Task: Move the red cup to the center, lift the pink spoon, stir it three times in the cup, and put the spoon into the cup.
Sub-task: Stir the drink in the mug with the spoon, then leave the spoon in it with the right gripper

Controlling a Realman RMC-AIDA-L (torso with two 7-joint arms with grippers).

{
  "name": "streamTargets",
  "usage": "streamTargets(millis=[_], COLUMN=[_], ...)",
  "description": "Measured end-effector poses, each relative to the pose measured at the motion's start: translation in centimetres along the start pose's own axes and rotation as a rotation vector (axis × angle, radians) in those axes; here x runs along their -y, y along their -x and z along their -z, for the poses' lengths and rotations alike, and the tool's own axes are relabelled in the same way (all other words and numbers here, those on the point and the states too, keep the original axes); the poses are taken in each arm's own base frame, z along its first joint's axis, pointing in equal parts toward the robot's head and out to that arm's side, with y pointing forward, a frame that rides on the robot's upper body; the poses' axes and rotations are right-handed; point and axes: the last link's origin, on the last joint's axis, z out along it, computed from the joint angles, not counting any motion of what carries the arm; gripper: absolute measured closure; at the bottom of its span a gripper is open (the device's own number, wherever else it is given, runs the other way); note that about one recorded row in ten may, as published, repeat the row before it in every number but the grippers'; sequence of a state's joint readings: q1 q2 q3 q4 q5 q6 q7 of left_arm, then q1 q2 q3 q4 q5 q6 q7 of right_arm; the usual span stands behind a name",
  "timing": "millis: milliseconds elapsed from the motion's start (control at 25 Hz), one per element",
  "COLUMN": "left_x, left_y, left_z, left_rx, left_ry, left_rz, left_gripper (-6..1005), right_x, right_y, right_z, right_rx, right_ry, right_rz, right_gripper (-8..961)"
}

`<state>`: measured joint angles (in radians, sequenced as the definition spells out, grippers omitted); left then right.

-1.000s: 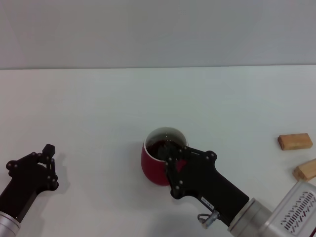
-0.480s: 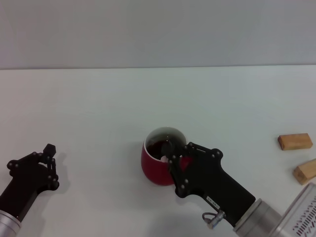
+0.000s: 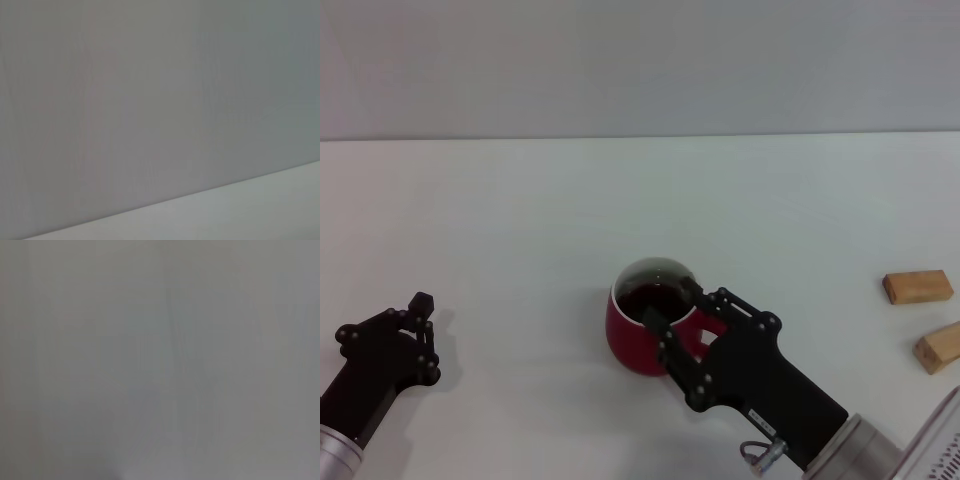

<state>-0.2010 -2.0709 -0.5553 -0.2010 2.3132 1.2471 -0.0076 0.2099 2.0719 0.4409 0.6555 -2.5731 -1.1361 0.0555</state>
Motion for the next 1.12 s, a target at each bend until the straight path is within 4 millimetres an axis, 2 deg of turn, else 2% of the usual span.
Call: streamTargets(millis=[120,1120], left_x=[-0.02,-0.12], left_y=[-0.01,-0.13], left_z=[-0.01,-0.08], left_rx=[-0.001,-0.007], left_ry=[0.000,0.001], left_rz=[0.001,0.004], left_gripper=[1001,1001], right_x=[0.07,0.13], right_y=[0.00,-0.77], right_z=[0.03,-0.47], right_rx=[0.002,-0.056], right_ry=[-0.001,0.016], right_rz=[0.001,0.013], right_gripper=[618,623])
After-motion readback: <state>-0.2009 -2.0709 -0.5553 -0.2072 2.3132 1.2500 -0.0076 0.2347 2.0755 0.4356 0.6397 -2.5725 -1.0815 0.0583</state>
